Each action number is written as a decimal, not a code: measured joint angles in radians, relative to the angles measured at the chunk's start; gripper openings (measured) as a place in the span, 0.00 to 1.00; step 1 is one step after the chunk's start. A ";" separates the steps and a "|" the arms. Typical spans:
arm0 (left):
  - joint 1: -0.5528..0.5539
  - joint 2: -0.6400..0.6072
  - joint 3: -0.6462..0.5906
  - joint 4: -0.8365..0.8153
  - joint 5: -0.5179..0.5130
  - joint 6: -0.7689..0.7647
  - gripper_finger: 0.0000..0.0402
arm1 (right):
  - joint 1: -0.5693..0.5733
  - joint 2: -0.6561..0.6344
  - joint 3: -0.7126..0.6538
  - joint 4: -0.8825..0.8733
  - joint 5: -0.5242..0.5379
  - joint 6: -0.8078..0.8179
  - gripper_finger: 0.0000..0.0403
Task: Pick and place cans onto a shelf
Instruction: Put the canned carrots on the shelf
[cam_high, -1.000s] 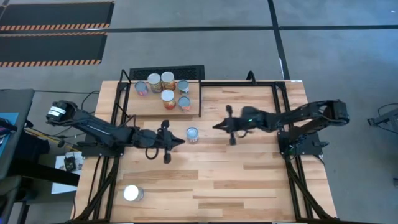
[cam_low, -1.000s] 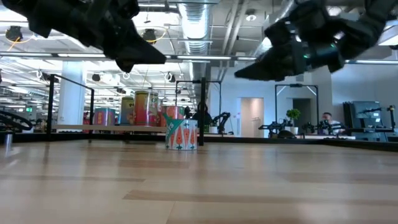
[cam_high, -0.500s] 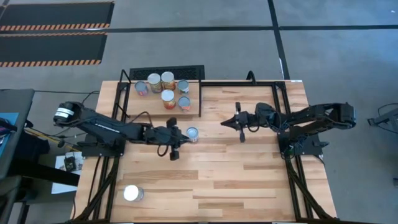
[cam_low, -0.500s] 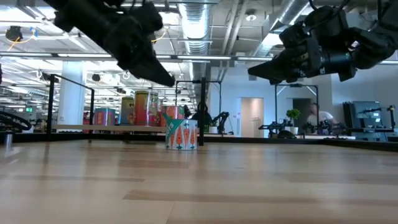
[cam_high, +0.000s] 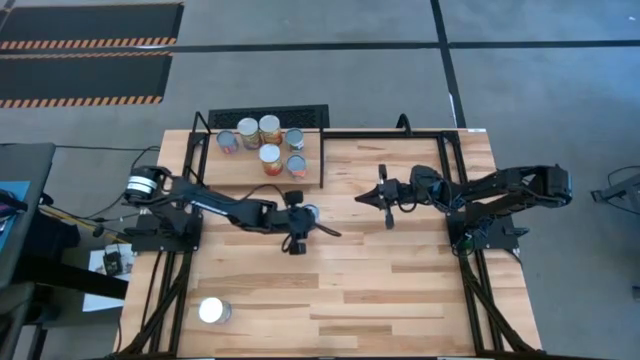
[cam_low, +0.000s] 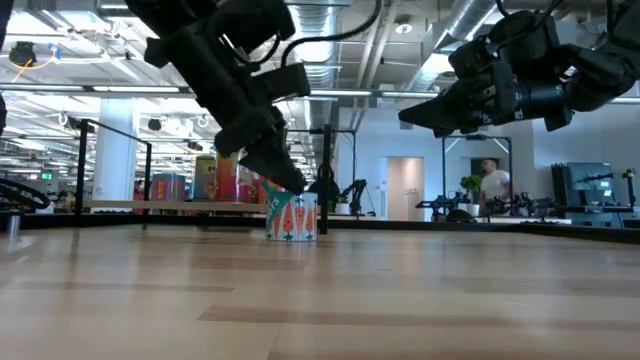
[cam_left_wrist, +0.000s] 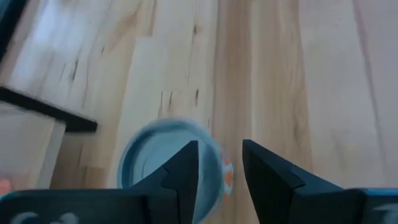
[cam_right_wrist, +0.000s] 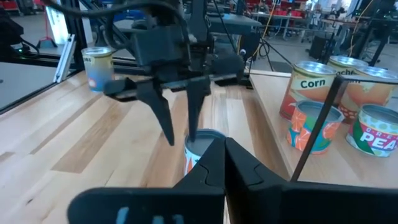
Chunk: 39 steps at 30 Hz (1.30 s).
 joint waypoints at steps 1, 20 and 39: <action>0.005 0.002 0.001 -0.013 0.006 0.003 0.29 | 0.000 0.000 0.000 0.002 0.000 0.000 0.03; 0.016 -0.104 -0.002 -0.197 -0.009 -0.087 0.01 | -0.002 0.000 0.000 0.000 0.000 0.002 0.04; 0.171 -0.779 -0.372 -0.634 -0.214 -0.659 0.00 | -0.002 0.000 0.000 -0.013 0.002 0.002 0.03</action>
